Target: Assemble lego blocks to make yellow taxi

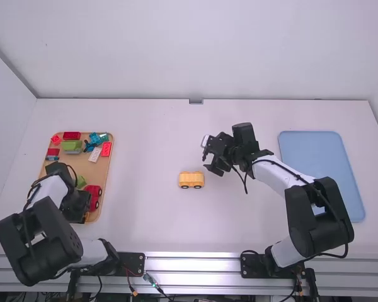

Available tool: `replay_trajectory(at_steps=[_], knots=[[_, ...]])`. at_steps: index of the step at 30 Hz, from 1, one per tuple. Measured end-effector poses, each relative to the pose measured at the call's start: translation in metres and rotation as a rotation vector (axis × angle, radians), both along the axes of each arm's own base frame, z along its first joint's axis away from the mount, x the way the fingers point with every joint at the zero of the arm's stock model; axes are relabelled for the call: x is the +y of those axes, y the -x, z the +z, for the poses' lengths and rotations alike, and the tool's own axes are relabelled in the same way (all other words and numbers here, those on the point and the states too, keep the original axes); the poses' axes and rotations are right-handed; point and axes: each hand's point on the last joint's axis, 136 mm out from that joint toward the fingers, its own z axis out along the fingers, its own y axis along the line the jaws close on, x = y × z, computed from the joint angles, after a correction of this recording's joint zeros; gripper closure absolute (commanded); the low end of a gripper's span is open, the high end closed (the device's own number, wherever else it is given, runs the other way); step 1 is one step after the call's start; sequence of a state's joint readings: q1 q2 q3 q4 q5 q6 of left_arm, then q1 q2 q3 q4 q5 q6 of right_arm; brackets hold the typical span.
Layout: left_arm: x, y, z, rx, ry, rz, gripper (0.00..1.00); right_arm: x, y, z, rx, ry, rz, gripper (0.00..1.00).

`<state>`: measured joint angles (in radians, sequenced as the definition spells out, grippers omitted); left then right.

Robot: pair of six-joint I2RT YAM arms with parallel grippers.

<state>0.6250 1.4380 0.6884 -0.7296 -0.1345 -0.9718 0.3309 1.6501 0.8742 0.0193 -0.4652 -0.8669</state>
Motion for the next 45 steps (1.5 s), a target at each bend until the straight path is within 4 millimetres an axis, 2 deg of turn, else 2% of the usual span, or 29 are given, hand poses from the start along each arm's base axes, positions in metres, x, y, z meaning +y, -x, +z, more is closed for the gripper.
replay_trajectory(at_steps=[4, 6, 8, 12, 15, 23, 29, 32, 39, 45], knots=[[0.001, -0.001, 0.006, 0.004, 0.004, 0.003, 0.44, 0.000, 0.000, 0.000, 0.001, 0.000, 0.000, 0.01], [0.003, -0.003, 0.010, 0.004, 0.002, 0.003, 0.37, 0.000, 0.000, 0.000, 0.001, 0.000, 0.001, 0.01], [0.004, -0.003, 0.013, 0.010, 0.000, 0.003, 0.36, 0.000, 0.000, 0.000, 0.000, 0.000, 0.001, 0.01], [0.009, -0.003, 0.015, 0.014, -0.024, 0.003, 0.45, 0.000, 0.000, 0.000, 0.002, -0.001, -0.001, 0.01], [0.013, -0.008, 0.012, -0.010, -0.046, 0.004, 0.48, 0.000, 0.000, 0.000, 0.000, -0.001, 0.001, 0.01], [0.006, 0.006, -0.009, 0.009, -0.049, 0.003, 0.45, 0.000, 0.000, 0.000, 0.000, 0.000, 0.000, 0.01], [0.008, 0.006, -0.010, 0.008, -0.059, 0.003, 0.45, 0.000, 0.000, 0.000, 0.000, -0.001, 0.000, 0.01], [0.011, 0.001, -0.013, -0.019, -0.079, 0.004, 0.48, 0.000, 0.000, 0.000, 0.000, -0.001, 0.000, 0.01], [0.007, 0.004, -0.022, -0.028, -0.076, 0.004, 0.59, 0.000, 0.000, 0.000, 0.001, -0.001, -0.001, 0.01], [0.008, -0.001, -0.022, -0.041, -0.069, -0.052, 0.61, 0.000, 0.000, 0.000, 0.001, -0.001, 0.001, 0.01]])
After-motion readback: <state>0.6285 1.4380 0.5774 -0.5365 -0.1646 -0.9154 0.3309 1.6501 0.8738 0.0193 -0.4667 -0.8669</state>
